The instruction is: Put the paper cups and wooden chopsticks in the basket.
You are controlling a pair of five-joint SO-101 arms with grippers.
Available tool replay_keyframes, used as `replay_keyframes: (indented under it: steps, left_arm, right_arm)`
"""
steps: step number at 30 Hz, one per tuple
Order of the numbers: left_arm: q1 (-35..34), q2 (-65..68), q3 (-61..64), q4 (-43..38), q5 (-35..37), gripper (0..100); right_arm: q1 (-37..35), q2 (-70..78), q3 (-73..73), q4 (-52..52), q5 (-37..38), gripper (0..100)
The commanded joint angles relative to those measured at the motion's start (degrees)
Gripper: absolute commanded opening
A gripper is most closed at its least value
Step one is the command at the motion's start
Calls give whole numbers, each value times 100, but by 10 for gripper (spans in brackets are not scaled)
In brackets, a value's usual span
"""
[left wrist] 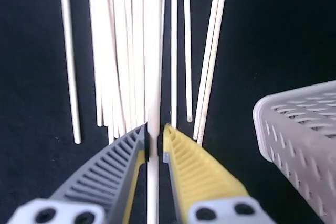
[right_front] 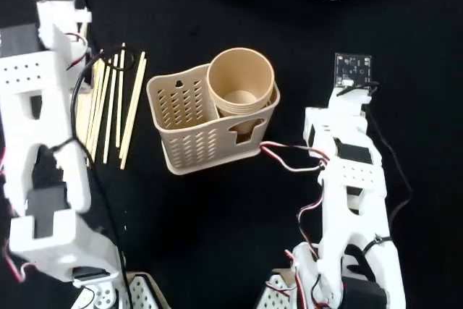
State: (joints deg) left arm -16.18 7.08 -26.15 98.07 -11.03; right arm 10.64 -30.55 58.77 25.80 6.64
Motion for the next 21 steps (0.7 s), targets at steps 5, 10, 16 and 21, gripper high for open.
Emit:
replay_keyframes:
  steps: [5,10,16,21]
  left_arm:
    - [330,-2251,1895,-1802,404,29]
    - [620,-3956,3380,-3481,703,29]
    - [971,-5538,4312,-4993,1152,29]
    - [1358,-5960,4541,-6224,1222,29]
  right_arm:
    - [-105,22,-13,-97,-26,12]
    - [-105,22,-13,-97,-26,12]
    - [-105,22,-13,-97,-26,12]
    - [-105,22,-13,-97,-26,12]
